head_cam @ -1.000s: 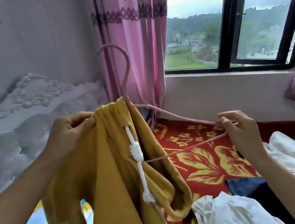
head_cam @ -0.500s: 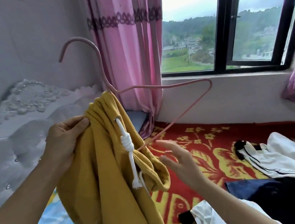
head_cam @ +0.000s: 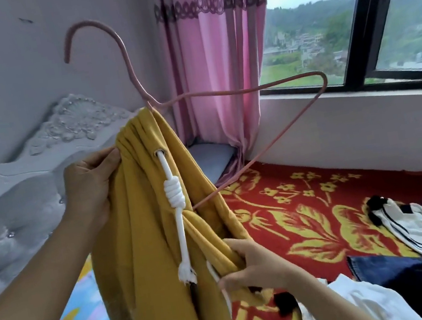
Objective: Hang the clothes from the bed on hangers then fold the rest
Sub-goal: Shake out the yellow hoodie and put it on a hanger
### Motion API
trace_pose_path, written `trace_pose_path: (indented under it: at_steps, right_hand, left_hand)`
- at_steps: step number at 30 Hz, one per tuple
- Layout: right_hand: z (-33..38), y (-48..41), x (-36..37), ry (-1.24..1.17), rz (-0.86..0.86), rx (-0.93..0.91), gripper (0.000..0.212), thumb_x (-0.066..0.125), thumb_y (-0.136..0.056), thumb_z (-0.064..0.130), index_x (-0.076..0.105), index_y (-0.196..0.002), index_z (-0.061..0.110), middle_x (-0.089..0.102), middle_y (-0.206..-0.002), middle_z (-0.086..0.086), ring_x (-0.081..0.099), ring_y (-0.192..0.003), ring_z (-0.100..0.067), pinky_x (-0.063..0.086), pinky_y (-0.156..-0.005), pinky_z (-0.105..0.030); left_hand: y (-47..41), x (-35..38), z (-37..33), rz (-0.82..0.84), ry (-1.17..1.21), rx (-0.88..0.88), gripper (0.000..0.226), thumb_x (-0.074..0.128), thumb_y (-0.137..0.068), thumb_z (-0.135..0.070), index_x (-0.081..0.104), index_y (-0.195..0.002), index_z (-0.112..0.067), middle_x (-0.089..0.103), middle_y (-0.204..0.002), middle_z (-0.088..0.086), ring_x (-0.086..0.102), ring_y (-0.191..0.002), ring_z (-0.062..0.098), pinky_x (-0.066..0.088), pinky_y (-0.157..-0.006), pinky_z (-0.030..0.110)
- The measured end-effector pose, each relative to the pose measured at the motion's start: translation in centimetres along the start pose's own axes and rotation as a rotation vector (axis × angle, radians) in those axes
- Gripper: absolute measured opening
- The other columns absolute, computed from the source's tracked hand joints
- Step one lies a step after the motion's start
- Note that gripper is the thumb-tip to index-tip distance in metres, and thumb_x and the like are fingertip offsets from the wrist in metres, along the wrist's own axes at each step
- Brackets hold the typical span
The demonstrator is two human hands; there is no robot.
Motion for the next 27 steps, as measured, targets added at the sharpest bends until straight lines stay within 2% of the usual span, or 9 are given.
trace_pose_path:
  at_steps: [4,8,10,13,16,19,22,25,27]
  right_hand:
    - [1.7,3.5,-4.4,0.236,0.009,0.068,0.028,0.076,-0.072,0.042,0.05,-0.082,0.038,0.05,-0.072,0.022,0.046,-0.064,0.006,0.037,-0.06,-0.01]
    - [6.0,7.5,-11.9,0.79,-0.226,0.06,0.028,0.071,-0.069,0.052,0.054,-0.086,0.037,0.045,-0.085,0.017,0.031,-0.093,0.008,0.024,-0.075,-0.01]
    - [9.7,9.3,-13.7,1.076,-0.352,-0.092,0.031,0.067,-0.073,0.052,0.066,-0.091,0.026,0.057,-0.082,0.013,0.039,-0.089,-0.002,0.026,-0.077,-0.016]
    - [14.3,12.2,-13.6,1.39,-0.463,-0.358,0.051,0.035,-0.087,0.064,0.064,-0.082,0.022,0.061,-0.066,0.008,0.04,-0.077,-0.009,0.03,-0.076,-0.027]
    - [16.0,14.1,-14.1,1.471,-0.489,-0.422,0.049,0.024,-0.093,0.062,0.051,-0.09,0.022,0.061,-0.066,0.006,0.041,-0.076,-0.012,0.032,-0.077,-0.031]
    - [17.1,15.0,-14.7,1.52,-0.519,-0.435,0.059,0.028,-0.092,0.062,0.062,-0.085,0.015,0.062,-0.067,0.003,0.041,-0.074,-0.015,0.031,-0.075,-0.032]
    - [17.8,15.9,-15.6,1.546,-0.53,-0.425,0.063,0.028,-0.092,0.063,0.064,-0.082,0.012,0.061,-0.065,0.002,0.038,-0.072,-0.015,0.03,-0.072,-0.034]
    - [17.1,16.0,-16.9,1.433,-0.5,-0.325,0.07,0.031,-0.088,0.067,0.068,-0.077,0.009,0.055,-0.062,0.001,0.037,-0.066,-0.011,0.03,-0.069,-0.03]
    - [16.8,15.2,-17.8,1.236,-0.519,-0.248,0.06,0.045,-0.082,0.066,0.066,-0.074,0.01,0.047,-0.061,0.006,0.035,-0.061,-0.004,0.029,-0.064,-0.021]
  left_hand:
    - [-0.8,-2.0,1.6,-0.032,-0.007,-0.053,0.013,0.061,-0.087,-0.008,0.066,-0.084,-0.02,0.07,-0.065,-0.018,0.066,-0.064,-0.004,0.051,-0.06,0.009]
    - [-1.3,-3.9,4.6,0.042,-0.056,-0.128,0.009,0.072,-0.075,-0.019,0.076,-0.073,-0.026,0.073,-0.074,-0.01,0.067,-0.075,0.005,0.053,-0.073,0.023]
    - [-1.6,-4.1,5.6,0.123,-0.128,-0.149,0.014,0.075,-0.063,-0.03,0.076,-0.077,-0.033,0.074,-0.078,-0.006,0.068,-0.08,0.011,0.049,-0.081,0.033]
    - [-2.3,-3.8,6.1,0.159,-0.178,-0.158,0.023,0.075,-0.059,-0.035,0.075,-0.081,-0.035,0.074,-0.079,-0.004,0.068,-0.08,0.017,0.049,-0.086,0.04]
    - [-3.2,-2.8,5.9,0.161,-0.204,-0.141,0.019,0.075,-0.067,-0.029,0.075,-0.085,-0.034,0.074,-0.082,-0.003,0.068,-0.086,0.022,0.049,-0.087,0.042]
    - [-4.3,-1.2,5.3,0.205,-0.256,-0.086,0.018,0.072,-0.077,-0.024,0.074,-0.088,-0.037,0.074,-0.083,-0.006,0.07,-0.079,0.013,0.053,-0.081,0.037]
    - [-4.5,1.0,4.3,0.297,-0.385,0.016,0.015,0.07,-0.077,-0.043,0.072,-0.092,-0.043,0.073,-0.086,-0.014,0.068,-0.075,-0.001,0.055,-0.07,0.028]
    - [-3.7,2.6,3.2,0.353,-0.47,0.147,0.035,0.058,-0.077,-0.066,0.068,-0.102,-0.045,0.071,-0.097,-0.02,0.065,-0.092,-0.001,0.051,-0.081,0.034]
    - [-2.7,4.0,1.9,0.401,-0.5,0.244,0.024,0.055,-0.083,-0.06,0.067,-0.1,-0.049,0.07,-0.109,-0.009,0.062,-0.103,0.003,0.048,-0.095,0.036]
Point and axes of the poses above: each hand's wrist, its own y-axis away from the middle knuckle, its own x-axis out of the palm, z = x × y, the point moved 9 cm from there along -y, towards the middle knuckle
